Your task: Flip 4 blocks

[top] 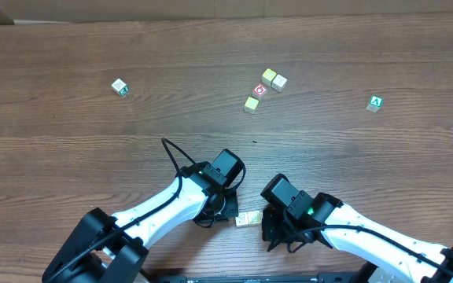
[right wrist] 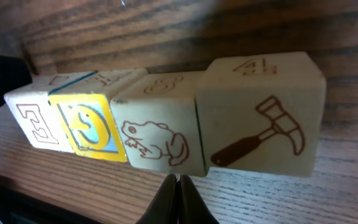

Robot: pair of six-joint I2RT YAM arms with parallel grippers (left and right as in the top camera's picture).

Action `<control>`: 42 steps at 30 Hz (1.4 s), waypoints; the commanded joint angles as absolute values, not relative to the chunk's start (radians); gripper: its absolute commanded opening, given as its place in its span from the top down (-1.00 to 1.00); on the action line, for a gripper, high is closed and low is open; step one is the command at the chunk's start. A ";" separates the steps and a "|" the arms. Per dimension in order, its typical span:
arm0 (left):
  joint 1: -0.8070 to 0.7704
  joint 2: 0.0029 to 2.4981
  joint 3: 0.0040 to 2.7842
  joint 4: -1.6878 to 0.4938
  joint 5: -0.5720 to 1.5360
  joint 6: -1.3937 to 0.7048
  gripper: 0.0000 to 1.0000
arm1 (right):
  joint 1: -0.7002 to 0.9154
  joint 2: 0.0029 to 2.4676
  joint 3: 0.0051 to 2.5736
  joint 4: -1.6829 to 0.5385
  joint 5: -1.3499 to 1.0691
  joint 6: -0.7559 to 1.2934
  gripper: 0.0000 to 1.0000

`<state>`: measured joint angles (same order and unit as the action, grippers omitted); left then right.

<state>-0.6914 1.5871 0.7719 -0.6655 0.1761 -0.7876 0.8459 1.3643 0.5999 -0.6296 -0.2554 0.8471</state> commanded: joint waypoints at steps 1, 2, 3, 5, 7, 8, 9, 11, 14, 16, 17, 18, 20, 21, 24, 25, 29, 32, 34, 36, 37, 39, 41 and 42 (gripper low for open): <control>-0.686 1.597 0.769 -0.669 0.184 -0.807 0.92 | 0.850 1.371 0.595 -0.612 -0.236 0.865 0.92; -0.686 1.597 0.769 -0.669 0.184 -0.808 0.92 | 0.850 1.371 0.595 -0.609 -0.236 0.865 0.92; -0.686 1.597 0.769 -0.669 0.184 -0.808 0.92 | 0.850 1.371 0.595 -0.606 -0.236 0.865 0.92; -0.686 1.597 0.769 -0.669 0.184 -0.807 0.91 | 0.850 1.371 0.595 -0.601 -0.235 0.865 0.92; -0.686 1.597 0.769 -0.669 0.184 -0.807 0.92 | 0.850 1.371 0.595 -0.595 -0.236 0.865 0.92; -0.686 1.597 0.769 -0.669 0.184 -0.808 0.91 | 0.850 1.371 0.595 -0.591 -0.236 0.865 0.92; -0.686 1.597 0.769 -0.669 0.184 -0.808 0.92 | 0.850 1.371 0.595 -0.590 -0.233 0.865 0.92; -0.686 1.597 0.769 -0.669 0.184 -0.808 0.92 | 0.850 1.371 0.595 -0.588 -0.228 0.865 0.92; -0.686 1.597 0.769 -0.669 0.184 -0.808 0.92 | 0.850 1.371 0.595 -0.588 -0.225 0.865 0.92; -0.686 1.597 0.769 -0.669 0.184 -0.808 0.91 | 0.850 1.371 0.595 -0.587 -0.224 0.865 0.92; -0.686 1.597 0.769 -0.669 0.184 -0.808 0.91 | 0.850 1.371 0.595 -0.587 -0.220 0.865 0.92; -0.686 1.597 0.769 -0.669 0.184 -0.808 0.92 | 0.850 1.371 0.595 -0.587 -0.216 0.865 0.92; -0.686 1.597 0.769 -0.669 0.184 -0.808 0.91 | 0.850 1.371 0.595 -0.587 -0.209 0.865 0.92; -0.686 1.597 0.769 -0.670 0.184 -0.808 0.91 | 0.850 1.371 0.595 -0.587 -0.209 0.865 0.92; -0.686 1.597 0.769 -0.673 0.184 -0.808 0.91 | 0.850 1.371 0.595 -0.586 -0.202 0.865 0.92; -0.686 1.597 0.769 -0.673 0.184 -0.808 0.92 | 0.850 1.371 0.595 -0.583 -0.201 0.865 0.92; -0.686 1.597 0.769 -0.675 0.184 -0.808 0.91 | 0.850 1.371 0.595 -0.581 -0.203 0.865 0.92; -0.686 1.597 0.769 -0.676 0.184 -0.808 0.92 | 0.850 1.371 0.596 -0.580 -0.231 0.856 0.92; -0.686 1.597 0.769 -0.676 0.184 -0.808 0.91 | 0.852 1.368 0.597 -0.580 -0.250 0.843 0.92; -0.686 1.597 0.769 -0.676 0.184 -0.808 0.92 | 0.860 1.357 0.606 -0.595 -0.250 0.837 0.92; -0.686 1.597 0.769 -0.676 0.184 -0.808 0.92 | 0.864 1.346 0.613 -0.605 -0.249 0.838 0.92; -0.686 1.597 0.769 -0.676 0.184 -0.808 0.92 | 0.875 1.312 0.639 -0.641 -0.236 0.834 0.92; -0.686 1.597 0.769 -0.676 0.184 -0.808 0.92 | 0.882 1.269 0.669 -0.683 -0.207 0.830 0.92; -0.686 1.597 0.769 -0.676 0.184 -0.808 0.92 | 0.883 1.243 0.684 -0.706 -0.190 0.831 0.92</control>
<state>-0.6914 1.5871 0.7719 -0.6750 0.1761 -0.7876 0.8722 1.3270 0.6113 -0.6785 -0.2310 0.8433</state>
